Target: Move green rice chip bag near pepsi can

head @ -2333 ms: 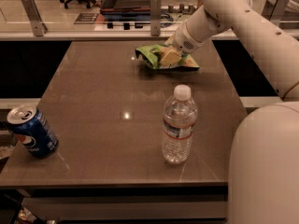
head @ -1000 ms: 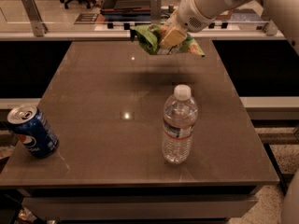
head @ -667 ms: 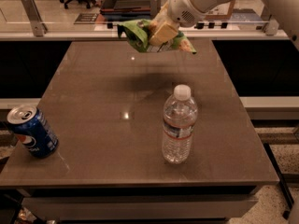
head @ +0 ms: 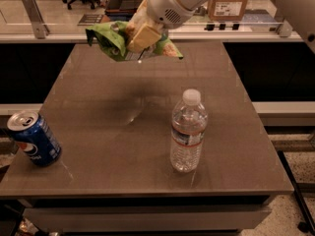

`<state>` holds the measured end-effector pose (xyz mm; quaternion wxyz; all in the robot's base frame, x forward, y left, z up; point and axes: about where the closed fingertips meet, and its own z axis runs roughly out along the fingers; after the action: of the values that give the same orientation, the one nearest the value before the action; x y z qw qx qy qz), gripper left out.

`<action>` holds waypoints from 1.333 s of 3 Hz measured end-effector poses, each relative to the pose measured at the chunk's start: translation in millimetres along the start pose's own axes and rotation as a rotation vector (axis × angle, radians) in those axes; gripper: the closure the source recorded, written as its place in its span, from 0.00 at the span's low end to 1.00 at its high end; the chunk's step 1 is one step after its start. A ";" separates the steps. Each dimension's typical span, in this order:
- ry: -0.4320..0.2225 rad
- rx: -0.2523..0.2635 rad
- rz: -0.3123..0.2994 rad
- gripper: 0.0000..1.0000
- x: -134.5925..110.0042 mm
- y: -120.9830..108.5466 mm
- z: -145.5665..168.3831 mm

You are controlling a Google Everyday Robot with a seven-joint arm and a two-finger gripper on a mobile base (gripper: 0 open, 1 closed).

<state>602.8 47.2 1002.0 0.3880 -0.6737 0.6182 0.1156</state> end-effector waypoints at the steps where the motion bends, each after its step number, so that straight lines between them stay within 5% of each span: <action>1: -0.045 -0.021 -0.015 1.00 -23.8 33.2 12.6; 4: -0.132 -0.057 0.118 1.00 -23.5 120.2 47.9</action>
Offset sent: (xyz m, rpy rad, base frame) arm -0.0891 0.0707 -0.0558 0.1392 0.0386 0.0413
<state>502.6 104.5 939.1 0.4012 -0.6379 0.6263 0.1996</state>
